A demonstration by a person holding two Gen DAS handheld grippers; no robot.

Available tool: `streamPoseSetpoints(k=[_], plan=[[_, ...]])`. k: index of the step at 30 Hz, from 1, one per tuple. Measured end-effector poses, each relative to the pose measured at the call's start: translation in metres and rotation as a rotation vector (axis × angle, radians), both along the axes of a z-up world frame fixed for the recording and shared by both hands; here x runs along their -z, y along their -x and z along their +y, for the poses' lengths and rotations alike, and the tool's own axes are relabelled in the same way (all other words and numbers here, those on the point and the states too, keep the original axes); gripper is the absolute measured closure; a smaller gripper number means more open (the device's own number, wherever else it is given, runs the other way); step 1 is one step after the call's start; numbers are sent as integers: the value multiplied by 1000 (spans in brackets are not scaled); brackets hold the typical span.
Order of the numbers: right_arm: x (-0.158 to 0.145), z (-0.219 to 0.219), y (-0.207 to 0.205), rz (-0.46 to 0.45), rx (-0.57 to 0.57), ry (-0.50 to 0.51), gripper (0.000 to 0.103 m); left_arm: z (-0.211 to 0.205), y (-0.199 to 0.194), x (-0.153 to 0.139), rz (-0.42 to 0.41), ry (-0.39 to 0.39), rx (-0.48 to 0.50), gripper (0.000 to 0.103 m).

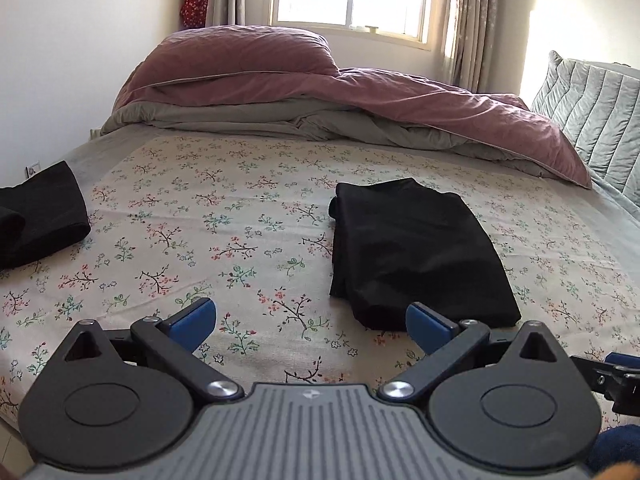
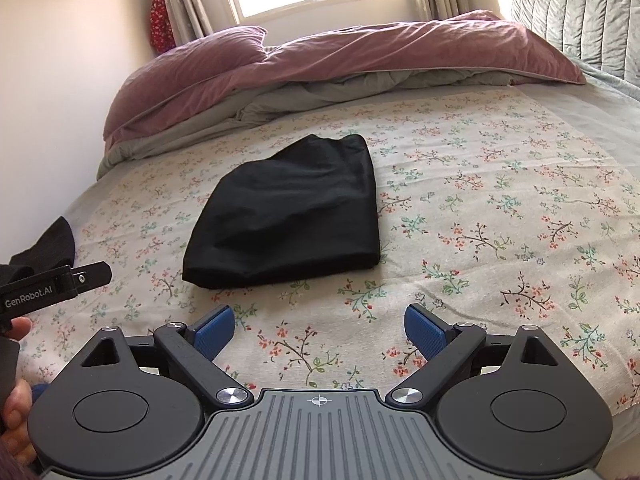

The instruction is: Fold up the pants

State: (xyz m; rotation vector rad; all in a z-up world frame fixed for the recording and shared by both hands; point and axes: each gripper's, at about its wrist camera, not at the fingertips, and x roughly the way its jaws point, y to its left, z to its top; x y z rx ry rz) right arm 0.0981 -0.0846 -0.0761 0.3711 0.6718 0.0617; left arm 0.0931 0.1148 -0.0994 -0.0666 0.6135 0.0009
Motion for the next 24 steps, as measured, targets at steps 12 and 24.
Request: streamPoseSetpoints(k=[12,24], plan=[[0,1,0,-2,0,9,9,-3,3,1,-33,-27,16,0],[0,1,0,1,-1,8,9,-8,4,1,-42,-52,33,0]])
